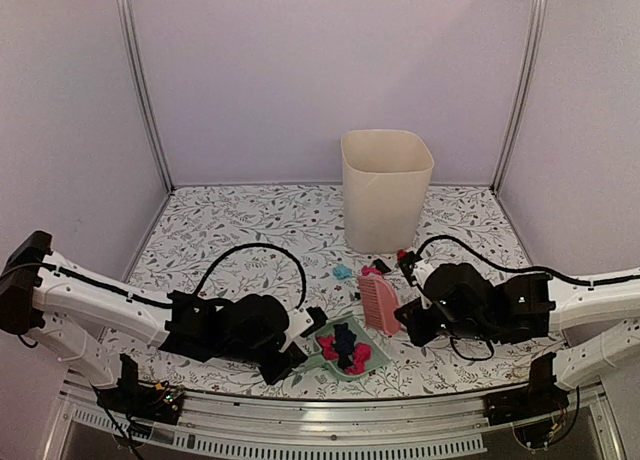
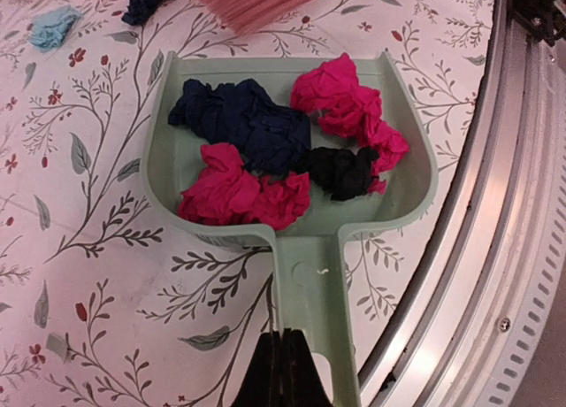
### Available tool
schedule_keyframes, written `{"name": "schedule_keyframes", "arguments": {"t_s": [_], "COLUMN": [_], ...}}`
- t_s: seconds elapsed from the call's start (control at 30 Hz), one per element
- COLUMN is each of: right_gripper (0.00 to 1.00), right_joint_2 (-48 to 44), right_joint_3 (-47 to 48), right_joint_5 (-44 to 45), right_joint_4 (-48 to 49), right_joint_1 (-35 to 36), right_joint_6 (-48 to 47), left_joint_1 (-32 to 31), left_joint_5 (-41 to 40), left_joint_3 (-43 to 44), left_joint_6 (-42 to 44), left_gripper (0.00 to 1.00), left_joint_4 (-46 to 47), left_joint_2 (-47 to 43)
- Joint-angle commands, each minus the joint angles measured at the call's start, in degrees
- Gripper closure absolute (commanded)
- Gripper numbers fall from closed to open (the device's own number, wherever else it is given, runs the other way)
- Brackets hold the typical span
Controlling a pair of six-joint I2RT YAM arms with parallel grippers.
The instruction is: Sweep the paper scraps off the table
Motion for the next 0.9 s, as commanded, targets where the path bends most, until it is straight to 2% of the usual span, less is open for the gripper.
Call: {"name": "schedule_keyframes", "arguments": {"t_s": [0.0,0.57,0.87], "right_gripper": [1.00,1.00,1.00], "right_joint_2": [-4.4,-18.5,-19.2], "right_joint_3": [3.2,1.1,0.4], "right_joint_5": [4.9,17.4,24.6], "right_joint_4": [-2.0,-6.1,-14.4], "right_joint_1": [0.2,0.2,-1.1], "right_joint_6": [1.6,6.6,16.4], "left_joint_1": [0.6,0.6,0.7], "left_joint_5": [-1.0,-2.1,-8.2], "left_joint_3": [-1.2,-2.5,0.9], "left_joint_6": [1.0,2.1,1.9], "left_gripper": [1.00,1.00,1.00], "left_joint_4": [1.3,2.5,-1.4], "left_joint_2": [-1.2,-7.7,-10.9]}}
